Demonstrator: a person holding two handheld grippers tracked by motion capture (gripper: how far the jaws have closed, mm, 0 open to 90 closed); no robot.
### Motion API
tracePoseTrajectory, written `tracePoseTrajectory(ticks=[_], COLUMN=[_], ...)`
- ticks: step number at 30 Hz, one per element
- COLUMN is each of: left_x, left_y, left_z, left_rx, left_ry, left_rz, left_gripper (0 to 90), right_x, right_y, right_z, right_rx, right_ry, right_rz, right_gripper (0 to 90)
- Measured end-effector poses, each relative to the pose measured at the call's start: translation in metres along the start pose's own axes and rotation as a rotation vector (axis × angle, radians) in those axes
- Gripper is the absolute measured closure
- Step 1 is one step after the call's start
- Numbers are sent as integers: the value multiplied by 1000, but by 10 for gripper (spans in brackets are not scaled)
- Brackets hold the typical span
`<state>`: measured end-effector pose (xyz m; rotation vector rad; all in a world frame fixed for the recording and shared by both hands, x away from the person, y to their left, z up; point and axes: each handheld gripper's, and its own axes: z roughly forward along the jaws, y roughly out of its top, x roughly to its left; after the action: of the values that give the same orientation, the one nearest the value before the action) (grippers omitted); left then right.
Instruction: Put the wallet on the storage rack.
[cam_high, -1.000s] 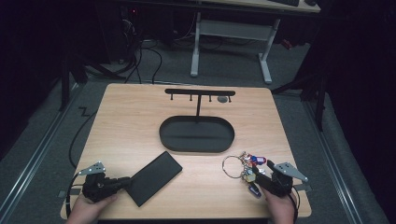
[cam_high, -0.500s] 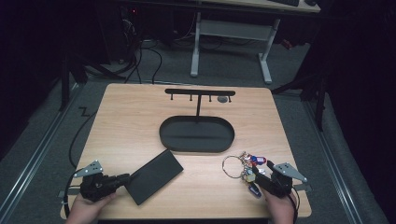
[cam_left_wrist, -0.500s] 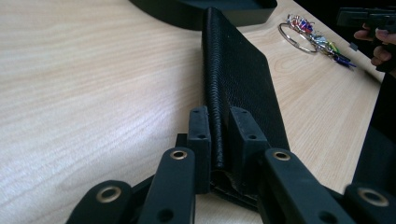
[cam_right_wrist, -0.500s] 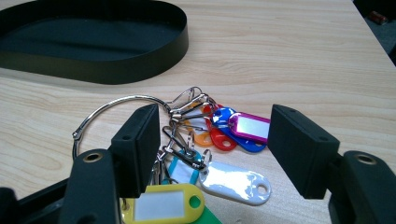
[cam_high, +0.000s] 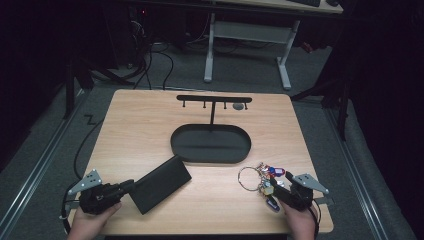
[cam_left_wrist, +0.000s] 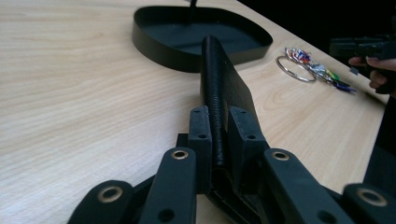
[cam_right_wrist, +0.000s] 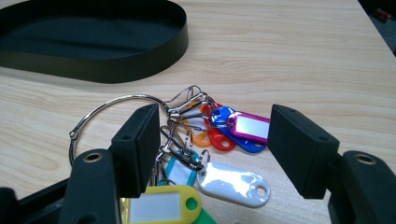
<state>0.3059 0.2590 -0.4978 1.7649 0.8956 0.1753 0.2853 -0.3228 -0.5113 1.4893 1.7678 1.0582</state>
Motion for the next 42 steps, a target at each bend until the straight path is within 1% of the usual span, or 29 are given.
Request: tracePoseTrajectory(ticks=[2,4,6,11,14,19,21,25,32,33,36,38,40,42], left_x=[2,2,3,5,4,-2,-7,-22,-48,-52,-62,-68,-74,-76], left_y=[0,0,0,2,4,8,10,11,10,10,8,7,6,6], left_z=[-2,-3,-7,-10,-10,-10,-10,-7,8,11,18,23,27,28], left_rx=[-4,-9,-23,-48,-57,-68,-72,-73,-58,-49,-29,-15,-9,-8], left_ry=[-4,2,18,43,49,33,24,0,-58,-66,-91,-103,-114,-119], left_rz=[2,2,5,17,26,52,71,122,202,219,246,273,288,291], left_gripper=[806,807,807,809,809,811,811,811,813,813,814,815,816,816], right_x=[0,1,3,4,4,4,5,6,6,5,6,6,6,6], right_y=[0,0,1,1,1,2,2,2,2,2,2,2,2,2], right_z=[0,-1,-1,0,1,0,0,1,0,0,-1,-1,-1,-1], right_rx=[0,-1,-7,-2,-3,-8,-4,-5,-5,-8,-8,-10,-10,-10], right_ry=[-2,-2,-1,2,0,0,2,2,2,1,2,3,3,4], right_rz=[0,-4,-8,-9,-11,-14,-15,-21,-16,-18,-13,-13,-15,-18], right_gripper=[350,350,351,350,351,352,352,353,353,354,354,354,355,355])
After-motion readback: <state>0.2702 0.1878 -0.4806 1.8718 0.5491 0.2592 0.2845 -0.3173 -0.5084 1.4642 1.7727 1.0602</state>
